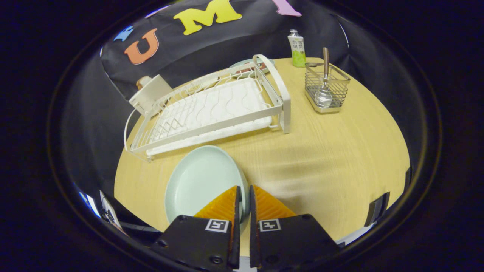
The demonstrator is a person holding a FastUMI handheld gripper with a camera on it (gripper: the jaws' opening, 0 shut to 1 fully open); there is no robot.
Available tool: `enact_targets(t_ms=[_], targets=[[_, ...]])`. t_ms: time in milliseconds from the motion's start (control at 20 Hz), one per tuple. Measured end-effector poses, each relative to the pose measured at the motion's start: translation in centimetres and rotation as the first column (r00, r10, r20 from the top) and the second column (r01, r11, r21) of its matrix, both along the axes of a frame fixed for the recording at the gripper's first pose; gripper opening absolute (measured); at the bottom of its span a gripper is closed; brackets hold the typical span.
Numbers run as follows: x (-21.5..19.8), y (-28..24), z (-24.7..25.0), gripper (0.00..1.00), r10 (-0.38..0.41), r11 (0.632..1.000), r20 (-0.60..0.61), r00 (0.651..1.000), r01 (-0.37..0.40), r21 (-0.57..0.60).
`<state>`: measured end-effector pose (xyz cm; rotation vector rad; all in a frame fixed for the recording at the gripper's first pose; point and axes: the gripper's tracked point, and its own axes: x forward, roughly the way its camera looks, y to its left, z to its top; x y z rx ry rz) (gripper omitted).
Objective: Take the plate from the dish rack, then take the spoon from the basket and place it into the plate.
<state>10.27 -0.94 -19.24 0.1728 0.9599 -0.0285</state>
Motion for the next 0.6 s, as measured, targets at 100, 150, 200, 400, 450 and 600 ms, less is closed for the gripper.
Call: enact_targets(t_ms=[100, 150, 200, 400, 450, 600], targets=[[-0.1, -0.9, -0.5, 0.13, -0.01, 0.999, 0.008, 1.0, 0.01, -0.042], [-0.1, -1.0, -0.6, 0.11, -0.01, 0.999, 0.017, 1.0, 0.011, -0.045], [-0.2, -1.0, 0.0, 0.11, -0.012, 0.999, 0.038, 0.999, 0.014, -0.041], [0.9, -3.5, 3.6, 0.23, -0.026, 0.996, 0.198, 0.98, 0.043, -0.082], [1.2, -4.2, 4.5, 0.41, -0.033, 0.994, 0.232, 0.972, 0.057, -0.096], [1.8, -7.4, 6.8, 0.83, -0.061, 0.982, 0.303, 0.951, 0.112, -0.154]])
